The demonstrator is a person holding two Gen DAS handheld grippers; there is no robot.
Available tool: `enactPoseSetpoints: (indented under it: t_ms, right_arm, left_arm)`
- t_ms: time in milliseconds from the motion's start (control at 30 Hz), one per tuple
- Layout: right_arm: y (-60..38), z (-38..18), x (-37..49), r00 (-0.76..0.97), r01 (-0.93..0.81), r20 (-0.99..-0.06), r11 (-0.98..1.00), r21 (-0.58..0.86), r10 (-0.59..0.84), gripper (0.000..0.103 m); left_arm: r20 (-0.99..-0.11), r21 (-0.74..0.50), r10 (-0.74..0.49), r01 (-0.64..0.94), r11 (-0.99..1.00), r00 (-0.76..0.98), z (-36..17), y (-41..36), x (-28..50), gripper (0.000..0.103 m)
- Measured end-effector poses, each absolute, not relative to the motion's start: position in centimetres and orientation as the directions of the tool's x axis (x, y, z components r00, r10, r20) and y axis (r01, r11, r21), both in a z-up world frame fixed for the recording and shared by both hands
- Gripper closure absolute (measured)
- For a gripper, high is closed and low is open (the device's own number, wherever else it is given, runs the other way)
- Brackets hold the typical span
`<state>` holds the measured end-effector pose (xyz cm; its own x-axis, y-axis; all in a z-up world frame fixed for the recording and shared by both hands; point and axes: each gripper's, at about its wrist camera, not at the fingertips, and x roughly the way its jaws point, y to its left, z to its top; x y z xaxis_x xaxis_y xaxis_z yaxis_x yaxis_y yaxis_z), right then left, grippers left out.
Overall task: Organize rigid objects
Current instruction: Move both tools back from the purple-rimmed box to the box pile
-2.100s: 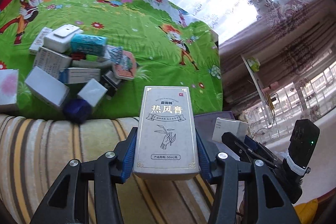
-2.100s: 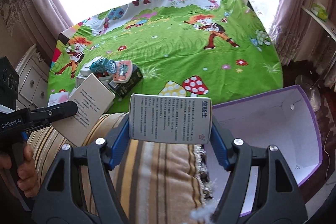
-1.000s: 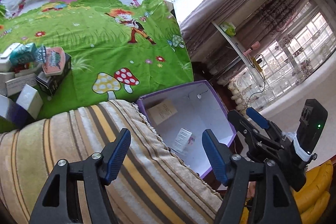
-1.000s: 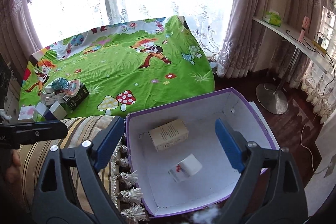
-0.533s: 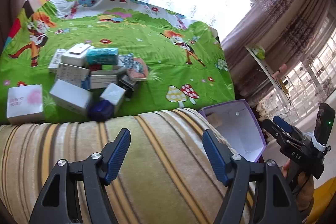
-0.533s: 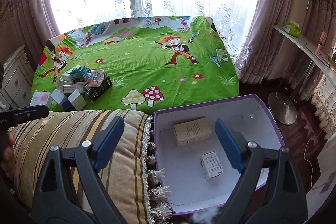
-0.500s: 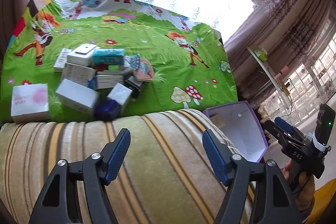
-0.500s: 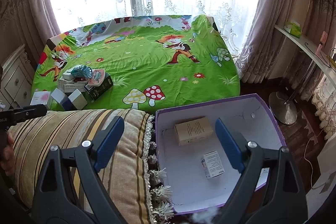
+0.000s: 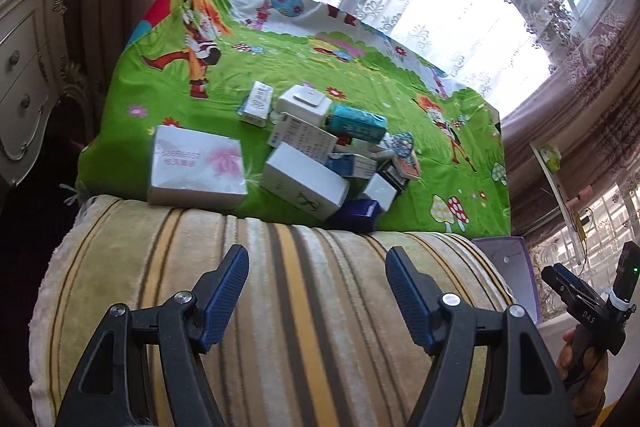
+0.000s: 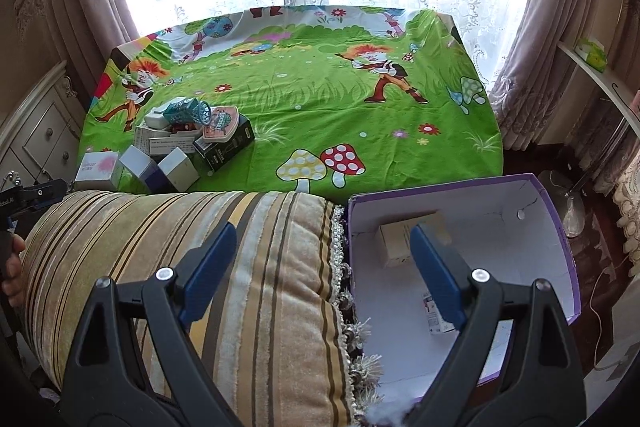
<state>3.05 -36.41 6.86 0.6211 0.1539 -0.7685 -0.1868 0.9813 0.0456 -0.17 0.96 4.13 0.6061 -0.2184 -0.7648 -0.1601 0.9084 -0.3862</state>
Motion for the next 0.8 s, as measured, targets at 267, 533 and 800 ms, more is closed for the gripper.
enactPoseSetpoints:
  t_ms: [267,533,800]
  right_arm:
    - [-34.4,6.7,4.1,0.608,-0.221,-0.775,0.974,0.041,0.17,0.013]
    - [-32.3,6.4,5.8,0.587,-0.259,-0.787,0.965,0.038,0.189,0.013]
    - [-30.7,6.0,7.7,0.559,-0.28,-0.804,0.959,0.049,0.204,0.013]
  left_arm:
    - [-0.808,-0.313,-0.118,-0.251,0.916,0.577,3.4,3.2,0.7,0.028]
    - [-0.862,-0.202,-0.012,-0.321,0.925,0.508,2.2,4.0,2.9,0.014]
    - [-0.9,-0.095,0.064,-0.337,0.937,0.431,1.2,3.9,6.5,0.0]
